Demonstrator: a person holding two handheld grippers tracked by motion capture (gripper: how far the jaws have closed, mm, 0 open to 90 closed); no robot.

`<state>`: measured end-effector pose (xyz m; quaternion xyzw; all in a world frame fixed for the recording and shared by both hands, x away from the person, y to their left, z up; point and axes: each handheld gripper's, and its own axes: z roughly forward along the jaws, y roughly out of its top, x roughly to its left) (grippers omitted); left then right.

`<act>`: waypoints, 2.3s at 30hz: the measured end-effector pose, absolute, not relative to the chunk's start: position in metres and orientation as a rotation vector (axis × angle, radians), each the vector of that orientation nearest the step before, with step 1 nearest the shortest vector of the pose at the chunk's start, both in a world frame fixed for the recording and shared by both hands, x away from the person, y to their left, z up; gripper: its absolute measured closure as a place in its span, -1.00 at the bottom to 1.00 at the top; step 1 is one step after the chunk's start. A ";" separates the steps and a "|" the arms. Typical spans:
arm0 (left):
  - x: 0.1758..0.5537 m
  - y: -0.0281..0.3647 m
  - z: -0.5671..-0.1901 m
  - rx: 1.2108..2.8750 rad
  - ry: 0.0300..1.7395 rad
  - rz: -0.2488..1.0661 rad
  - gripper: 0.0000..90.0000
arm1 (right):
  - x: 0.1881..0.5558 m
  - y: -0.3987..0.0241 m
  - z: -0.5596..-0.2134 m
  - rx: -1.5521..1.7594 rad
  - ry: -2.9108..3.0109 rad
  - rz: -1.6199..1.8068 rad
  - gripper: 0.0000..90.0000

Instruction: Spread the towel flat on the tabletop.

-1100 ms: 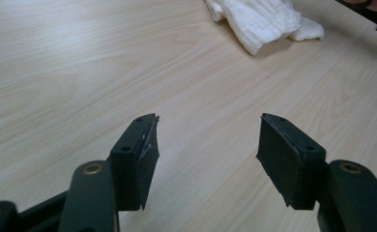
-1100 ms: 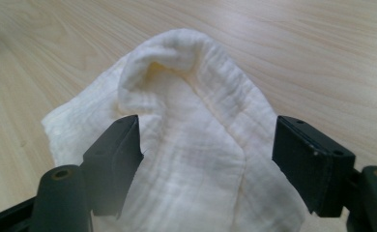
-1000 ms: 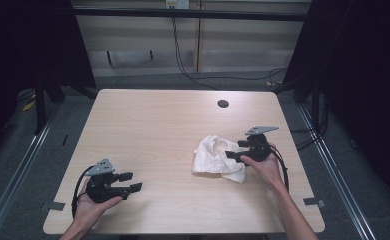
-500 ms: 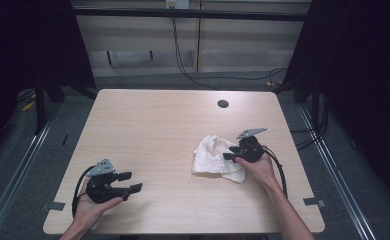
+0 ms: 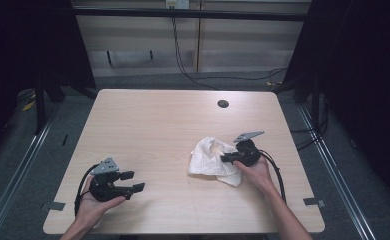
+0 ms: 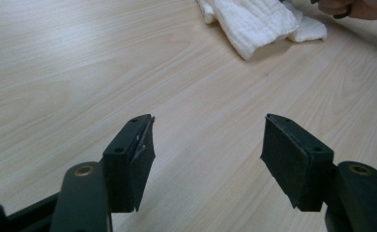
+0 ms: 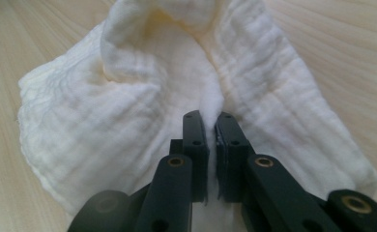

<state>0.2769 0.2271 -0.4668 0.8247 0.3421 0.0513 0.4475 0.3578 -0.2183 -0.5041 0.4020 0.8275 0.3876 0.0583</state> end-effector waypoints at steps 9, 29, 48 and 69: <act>0.280 0.208 -0.461 2.074 0.778 0.099 0.00 | 0.351 -0.182 -0.500 1.144 2.593 1.203 0.89; 0.308 0.141 -0.460 2.145 0.662 0.034 0.12 | 0.331 -0.137 -0.483 1.073 2.603 1.273 0.35; 0.316 0.132 -0.494 2.278 0.653 0.045 0.87 | 0.261 -0.160 -0.497 0.940 2.712 1.241 0.62; 0.300 0.115 -0.492 2.289 0.596 0.052 0.43 | 0.250 -0.162 -0.499 0.815 2.688 1.162 0.75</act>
